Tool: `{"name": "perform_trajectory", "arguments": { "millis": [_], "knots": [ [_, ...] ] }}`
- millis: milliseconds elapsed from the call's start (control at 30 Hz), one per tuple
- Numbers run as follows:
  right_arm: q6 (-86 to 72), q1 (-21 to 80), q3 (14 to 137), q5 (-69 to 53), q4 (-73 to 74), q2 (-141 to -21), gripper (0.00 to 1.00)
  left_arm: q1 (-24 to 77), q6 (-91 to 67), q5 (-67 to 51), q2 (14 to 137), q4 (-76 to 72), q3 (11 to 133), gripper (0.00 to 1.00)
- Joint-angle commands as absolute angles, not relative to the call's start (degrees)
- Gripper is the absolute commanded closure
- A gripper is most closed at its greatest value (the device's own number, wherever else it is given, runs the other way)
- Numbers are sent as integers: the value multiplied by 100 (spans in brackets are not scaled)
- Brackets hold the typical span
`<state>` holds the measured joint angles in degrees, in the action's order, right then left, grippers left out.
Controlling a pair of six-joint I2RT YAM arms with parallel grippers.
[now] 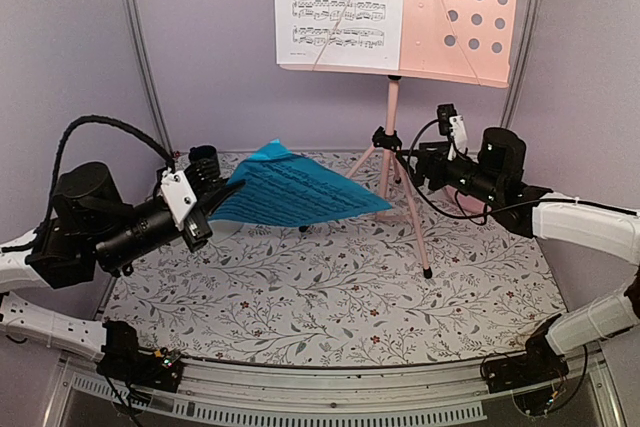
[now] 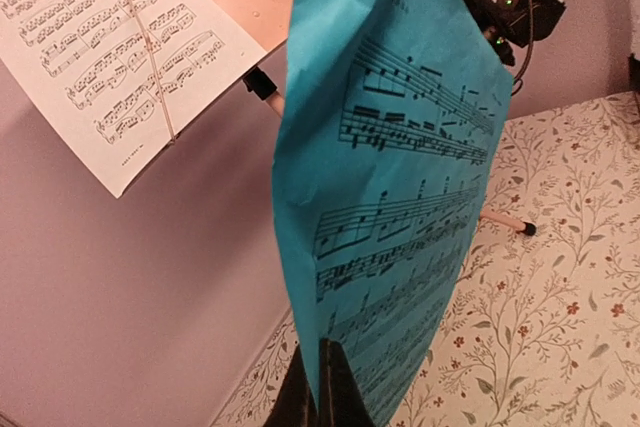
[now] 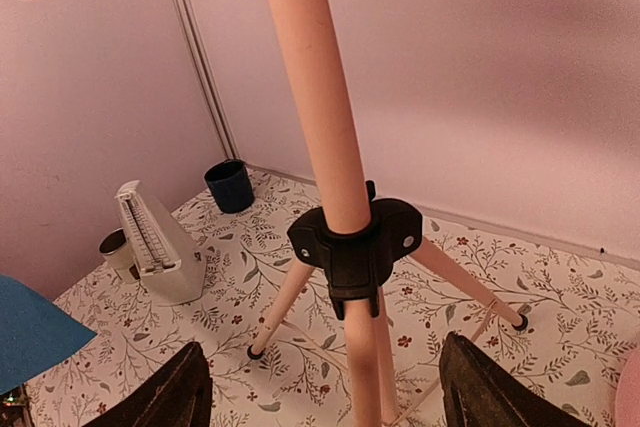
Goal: Set up the instrument practice props
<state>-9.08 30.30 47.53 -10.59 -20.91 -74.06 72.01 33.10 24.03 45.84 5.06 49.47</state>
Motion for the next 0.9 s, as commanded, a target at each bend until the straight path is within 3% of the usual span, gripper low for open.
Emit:
{"name": "perform_trajectory", "arguments": {
  "millis": [0, 233, 633, 867],
  "knots": [
    [-565, 2997, 5032, -963, -3264, -7819, 22, 7295, 3551, 2248, 4643, 369, 5237, 100],
    [-504, 2906, 5310, -997, -4050, -8365, 30, 7351, 3429, 2116, 4706, 269, 5309, 100],
    [-527, 2751, 6243, -1822, -4131, -9437, 48, 7376, 3450, 2074, 4696, 54, 5385, 100],
    [-654, 2751, 6597, -2354, -4148, -9762, 68, 7374, 3410, 2103, 4599, -74, 5367, 100]
  ]
}}
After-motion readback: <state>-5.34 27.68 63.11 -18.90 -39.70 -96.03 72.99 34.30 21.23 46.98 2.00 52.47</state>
